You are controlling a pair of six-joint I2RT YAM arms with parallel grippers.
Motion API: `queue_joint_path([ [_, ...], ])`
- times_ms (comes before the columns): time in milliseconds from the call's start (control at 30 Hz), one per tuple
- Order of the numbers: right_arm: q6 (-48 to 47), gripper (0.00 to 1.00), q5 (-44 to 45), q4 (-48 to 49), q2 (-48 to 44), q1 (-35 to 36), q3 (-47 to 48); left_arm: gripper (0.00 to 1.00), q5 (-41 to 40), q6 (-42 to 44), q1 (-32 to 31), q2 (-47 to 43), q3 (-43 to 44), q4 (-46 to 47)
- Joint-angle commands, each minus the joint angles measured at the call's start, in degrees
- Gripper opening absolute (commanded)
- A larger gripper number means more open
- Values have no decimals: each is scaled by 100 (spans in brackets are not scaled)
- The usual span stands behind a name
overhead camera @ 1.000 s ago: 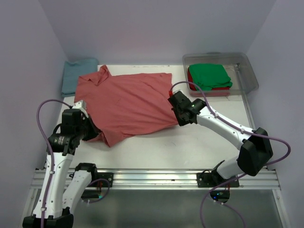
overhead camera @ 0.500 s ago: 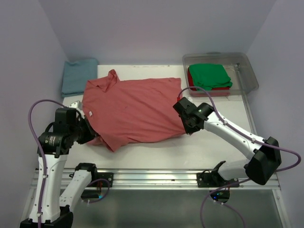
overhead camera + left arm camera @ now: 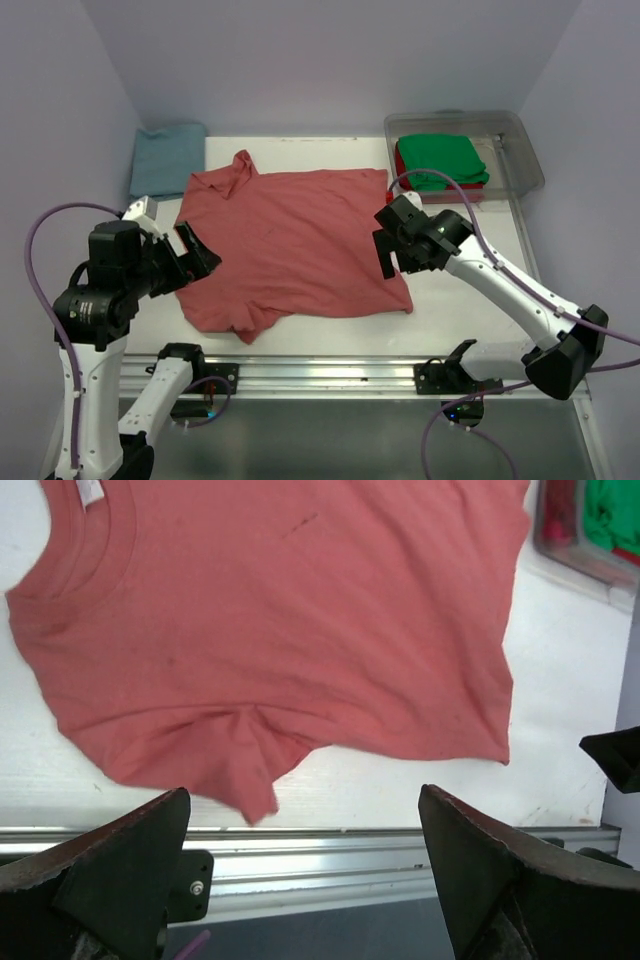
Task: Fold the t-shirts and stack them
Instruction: Flatten out the tshirt
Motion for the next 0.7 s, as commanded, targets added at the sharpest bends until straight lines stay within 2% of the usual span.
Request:
queue_joint_path([
  [0,8,99,590,154,-283,10,679,100,-20,96,-23,167,386,271],
  [100,-176,99,987,540,-143,1,970,100,-256,175,-23,230,395,683],
  [200,-501,99,1119,1155,207,-25,1093,100,-485,289,-23,230,-235,1735],
  [333,-800,99,935,1953,700,-297,1356,100,-415,368,-23,554,-773,2941],
  [400,-879,99,575,2201,903,-665,1506,100,-337,517,-23,896,-870,3686],
  [433,-941,94,504,2437,1121,-937,1549,100,-345,588,-23,1054,-853,3856],
  [467,-941,84,486,2483,1236,-1061,1733,100,-319,632,-23,1395,-801,3988],
  [500,-941,68,504,2492,1359,-1167,1848,100,-249,685,-23,1582,-652,4216],
  [533,-941,14,538,2605,1587,-1264,1927,98,-83,729,-40,1740,-581,4340],
  [567,-898,0,608,2615,1693,-1386,2102,92,-47,746,-49,2020,-511,4437],
  [667,-976,0,618,2852,2001,-1519,2270,81,-37,826,-251,2425,-440,4894],
])
